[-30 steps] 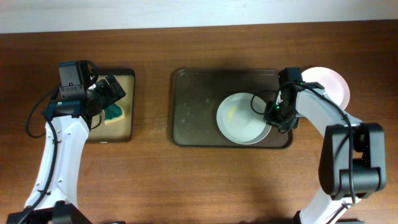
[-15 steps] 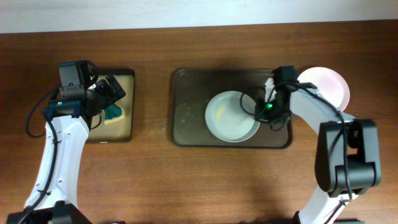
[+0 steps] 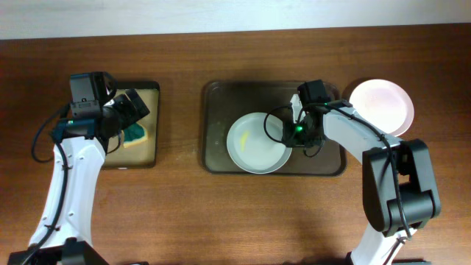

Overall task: Clean dirty plates on tray and stack at the side
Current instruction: 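Move the right gripper to the pale green plate and grasp its rim, then grasp the sponge with the left gripper and carry it onto the plate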

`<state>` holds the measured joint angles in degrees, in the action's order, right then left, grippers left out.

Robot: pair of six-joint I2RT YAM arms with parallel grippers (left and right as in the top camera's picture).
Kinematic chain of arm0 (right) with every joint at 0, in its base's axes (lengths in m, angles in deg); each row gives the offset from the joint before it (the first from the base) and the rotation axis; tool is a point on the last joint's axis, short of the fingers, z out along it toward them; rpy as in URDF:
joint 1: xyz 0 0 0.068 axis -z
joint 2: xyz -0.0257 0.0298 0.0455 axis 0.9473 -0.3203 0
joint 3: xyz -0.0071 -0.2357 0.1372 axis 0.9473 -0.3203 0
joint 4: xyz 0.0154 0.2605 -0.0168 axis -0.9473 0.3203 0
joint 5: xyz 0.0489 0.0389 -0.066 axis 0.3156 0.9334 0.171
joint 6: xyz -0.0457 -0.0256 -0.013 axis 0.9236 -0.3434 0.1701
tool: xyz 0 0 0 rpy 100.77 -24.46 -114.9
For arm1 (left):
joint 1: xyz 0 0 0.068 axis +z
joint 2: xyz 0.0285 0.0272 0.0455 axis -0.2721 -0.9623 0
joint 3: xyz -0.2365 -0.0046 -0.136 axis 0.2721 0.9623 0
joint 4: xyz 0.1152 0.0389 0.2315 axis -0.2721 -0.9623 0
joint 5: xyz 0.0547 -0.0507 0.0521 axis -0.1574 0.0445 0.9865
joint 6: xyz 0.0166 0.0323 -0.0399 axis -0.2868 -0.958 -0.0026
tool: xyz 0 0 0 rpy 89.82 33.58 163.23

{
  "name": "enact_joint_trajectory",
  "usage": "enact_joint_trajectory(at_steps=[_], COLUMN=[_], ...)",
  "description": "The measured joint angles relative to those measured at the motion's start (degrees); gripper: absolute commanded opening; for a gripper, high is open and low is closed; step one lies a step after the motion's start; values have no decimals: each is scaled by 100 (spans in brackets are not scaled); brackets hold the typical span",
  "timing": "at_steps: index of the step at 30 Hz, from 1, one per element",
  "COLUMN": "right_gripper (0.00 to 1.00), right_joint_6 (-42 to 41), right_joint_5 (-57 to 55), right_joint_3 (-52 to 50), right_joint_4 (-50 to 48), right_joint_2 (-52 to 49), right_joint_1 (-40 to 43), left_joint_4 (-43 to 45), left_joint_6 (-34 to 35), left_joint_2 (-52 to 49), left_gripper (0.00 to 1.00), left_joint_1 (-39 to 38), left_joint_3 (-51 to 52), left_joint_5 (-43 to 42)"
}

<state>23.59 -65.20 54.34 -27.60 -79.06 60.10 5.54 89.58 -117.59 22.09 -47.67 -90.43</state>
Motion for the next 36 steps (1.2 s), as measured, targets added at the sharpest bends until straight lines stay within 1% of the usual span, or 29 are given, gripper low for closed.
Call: enact_joint_trajectory(at_steps=[3,4,5,6,7,10,14,16,18,21,23,26,27,28,29,30,32,33,35,36], right_gripper=[45,48,56,58,65,69,70,71,72,72,72,72,72,71,71,70,67,66,66,66], right_joint_6=[-363,-522,-706,-782,-831,-942,-977,-977,-973,-975,-973,-977,-975,-975,-975,-975,-975,-975,-973,-970], right_joint_5=[0,0,-11,-20,7,0,4,4,-15,-37,-39,-39,-39,-39,-39,-39,-50,-59,-90,-103], right_joint_3=[4,7,7,7,9,39,55,61,70,76,76,76,76,76,76,76,76,76,76,76], right_joint_4=[-151,-203,-240,-293,-374,-461,-461,-435,-385,-376,-374,-374,-374,-374,-374,-372,-372,-369,-358,-358], right_joint_2=[2,0,-7,-13,-17,-24,-24,-24,-24,-24,-24,-22,-24,-24,-24,-24,-24,-22,-28,-28], right_joint_1=[0,4,4,4,4,4,4,4,4,4,4,4,4,4,4,4,4,4,4,4], left_joint_4=[17,114,210,326,389,564,627,809,1036,1360,1370,1368,1366,1366,1366,1364,1370,1368,1405,1434], left_joint_6=[0,0,0,0,-11,-197,-367,-413,-424,-472,-472,-474,-474,-472,-474,-487,-503,-498,-501,-531], left_joint_2=[0,-11,-22,-26,-26,-85,-728,-1250,-1451,-1589,-1744,-2168,-2332,-2437,-2544,-2612,-2649,-2649,-2649,-2649], left_gripper=[100,99,100,100,100,99,100,86,84,84,86,87,85,73,58,48,32,18,1,0], left_joint_1=[0,-2,0,0,0,0,0,0,0,0,0,4,4,4,4,4,4,4,4,4], left_joint_3=[0,0,0,0,0,0,-7,0,9,4,4,4,4,4,4,4,4,4,4,4], left_joint_5=[-63,-13,52,151,201,219,225,223,249,592,761,846,844,841,841,844,876,885,885,887])
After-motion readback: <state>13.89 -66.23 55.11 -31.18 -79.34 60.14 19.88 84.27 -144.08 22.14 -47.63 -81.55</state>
